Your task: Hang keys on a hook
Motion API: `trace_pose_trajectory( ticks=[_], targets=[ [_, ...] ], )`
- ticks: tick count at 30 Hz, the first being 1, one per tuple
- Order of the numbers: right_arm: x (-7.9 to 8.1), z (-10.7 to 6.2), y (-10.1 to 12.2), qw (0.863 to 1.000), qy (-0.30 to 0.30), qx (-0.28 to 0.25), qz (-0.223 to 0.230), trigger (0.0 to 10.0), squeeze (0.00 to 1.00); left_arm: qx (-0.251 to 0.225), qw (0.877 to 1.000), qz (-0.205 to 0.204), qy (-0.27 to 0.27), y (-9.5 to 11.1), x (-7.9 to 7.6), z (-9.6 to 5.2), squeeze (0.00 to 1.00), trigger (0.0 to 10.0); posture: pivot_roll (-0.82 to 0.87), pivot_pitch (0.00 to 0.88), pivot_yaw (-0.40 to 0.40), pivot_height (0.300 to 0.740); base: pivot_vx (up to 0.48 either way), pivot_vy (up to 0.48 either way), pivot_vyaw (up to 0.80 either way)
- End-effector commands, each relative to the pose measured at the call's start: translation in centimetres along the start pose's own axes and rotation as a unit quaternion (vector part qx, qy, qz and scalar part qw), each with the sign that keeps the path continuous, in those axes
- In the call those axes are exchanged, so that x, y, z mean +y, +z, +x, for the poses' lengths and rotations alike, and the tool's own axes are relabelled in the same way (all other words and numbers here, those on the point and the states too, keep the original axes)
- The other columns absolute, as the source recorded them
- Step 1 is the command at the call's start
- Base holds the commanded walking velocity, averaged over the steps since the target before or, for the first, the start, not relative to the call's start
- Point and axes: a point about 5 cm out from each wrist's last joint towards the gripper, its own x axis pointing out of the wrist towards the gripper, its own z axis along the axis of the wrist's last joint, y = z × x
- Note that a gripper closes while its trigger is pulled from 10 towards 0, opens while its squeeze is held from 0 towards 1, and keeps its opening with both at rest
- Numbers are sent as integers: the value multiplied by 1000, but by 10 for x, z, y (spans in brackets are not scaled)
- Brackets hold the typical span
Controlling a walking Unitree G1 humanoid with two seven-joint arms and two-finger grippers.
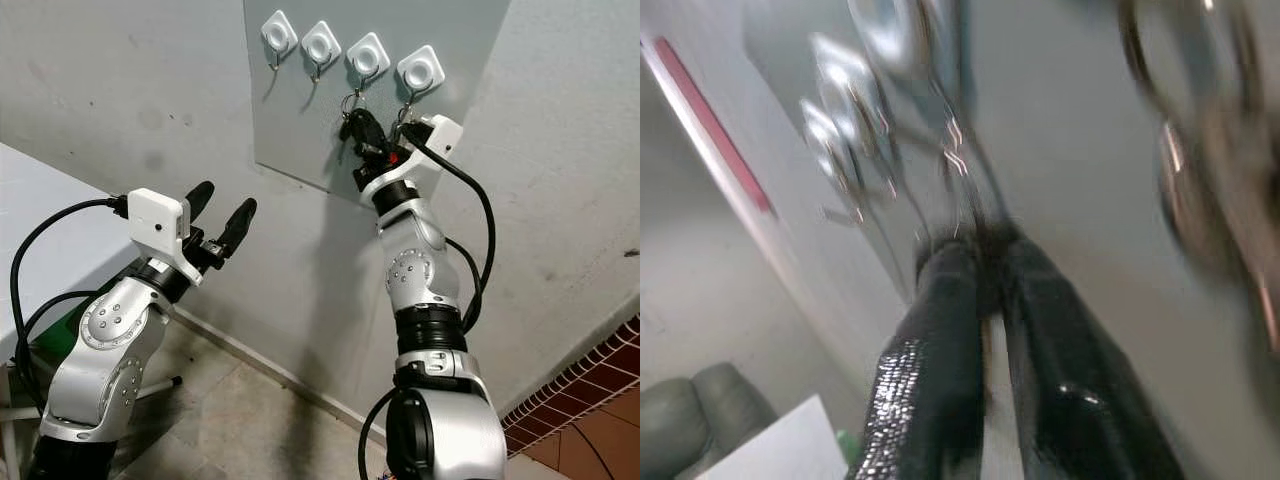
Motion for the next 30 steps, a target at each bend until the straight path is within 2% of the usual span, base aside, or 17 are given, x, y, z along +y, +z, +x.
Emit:
trace_pose_trajectory(
  ticks=[1,4,6,8,14,15,19,22,25,27,29,30],
  targets=[
    [1,0,1,1000,0,2,-13,10000,1000,-4,1000,-2,3,3,1,-2,0,10000,-36,42,-39,740,0,0,0],
    [3,-4,-2,999,10,1,-37,10000,1000,-3,1000,-1,11,2,2,-2,0,10000,-35,41,-39,740,0,0,0],
    [6,-9,-4,994,26,-6,-104,10000,1000,-1,1000,0,30,1,4,-2,0,10000,-37,40,-39,740,0,0,0],
    [7,-12,-7,992,32,-1,-122,10000,1000,1,999,-2,36,-1,5,-3,0,10000,-38,41,-38,740,0,0,0],
    [-3,-30,-27,986,25,39,-159,10000,1000,23,996,0,90,-20,13,-10,0,10000,-41,40,-36,740,0,0,0],
    [-8,-38,-34,983,17,51,-173,10000,1000,37,994,2,103,-30,16,-14,0,10000,-41,39,-34,740,0,0,0],
    [-14,-45,-40,981,7,58,-187,10000,1000,52,992,-4,116,-39,18,-19,0,10000,-41,39,-34,740,0,0,0],
    [-24,-59,-52,976,-17,84,-202,10000,1000,68,989,2,135,-57,22,-29,0,10000,-49,37,-30,740,0,0,0],
    [-25,-61,-54,974,-19,87,-207,10000,1000,67,988,4,139,-59,22,-30,0,10000,-49,37,-30,740,0,0,0],
    [-44,-88,-75,961,-59,131,-235,10000,1000,115,977,-13,177,-92,35,-50,0,10000,-68,30,-21,740,0,0,0],
    [-55,-107,-88,951,-77,159,-254,10000,1000,143,969,-27,201,-111,43,-66,0,10000,-69,28,-20,740,0,0,0],
    [-57,-111,-90,949,-83,168,-253,10000,1000,143,968,-31,203,-113,44,-68,0,10000,-70,25,-21,740,0,0,0]
  ],
)
